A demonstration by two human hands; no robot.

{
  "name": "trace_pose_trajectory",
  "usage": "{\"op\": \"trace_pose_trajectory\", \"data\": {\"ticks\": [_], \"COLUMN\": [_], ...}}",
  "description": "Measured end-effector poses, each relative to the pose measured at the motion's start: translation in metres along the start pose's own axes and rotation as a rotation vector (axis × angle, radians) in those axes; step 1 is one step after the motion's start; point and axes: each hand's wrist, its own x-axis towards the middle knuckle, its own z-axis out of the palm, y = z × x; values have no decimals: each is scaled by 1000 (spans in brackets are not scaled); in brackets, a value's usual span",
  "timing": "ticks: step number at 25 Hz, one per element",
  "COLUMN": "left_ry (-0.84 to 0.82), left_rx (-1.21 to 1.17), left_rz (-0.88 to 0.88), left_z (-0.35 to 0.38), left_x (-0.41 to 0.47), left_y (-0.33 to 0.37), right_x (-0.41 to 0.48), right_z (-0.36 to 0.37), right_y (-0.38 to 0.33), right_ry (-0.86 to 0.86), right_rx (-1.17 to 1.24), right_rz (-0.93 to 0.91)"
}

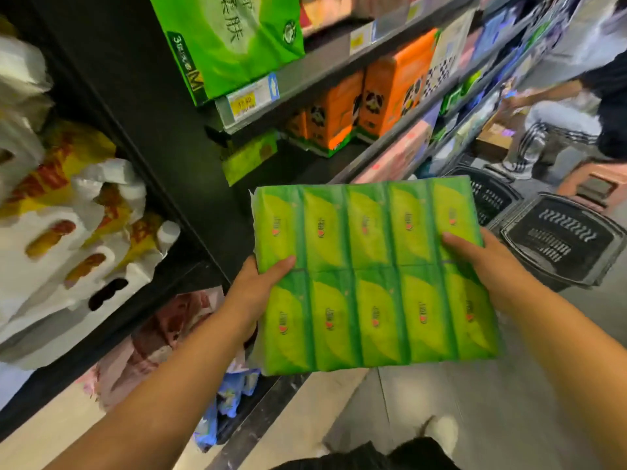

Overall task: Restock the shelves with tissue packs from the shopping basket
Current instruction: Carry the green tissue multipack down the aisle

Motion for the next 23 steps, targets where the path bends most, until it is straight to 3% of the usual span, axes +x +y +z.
{"op": "trace_pose_trajectory", "data": {"ticks": [8, 12, 16, 19, 23], "left_ry": [253, 478, 564, 724, 820], "left_rx": [-127, -177, -241, -292, -359], "left_rz": [25, 16, 9, 23, 78], "left_z": [54, 82, 92, 85, 75], "left_x": [90, 123, 147, 154, 161], "left_y": [26, 36, 46, 46, 39], "right_x": [196, 272, 323, 343, 359], "right_z": [19, 40, 68, 94, 105], "right_y": [-64, -93, -125, -136, -128], "right_ry": [-312, -477, -642, -760, -895], "right_rx": [-81, -147, -245, -348, -326], "right_rz": [-60, -84, -93, -92, -70]}}
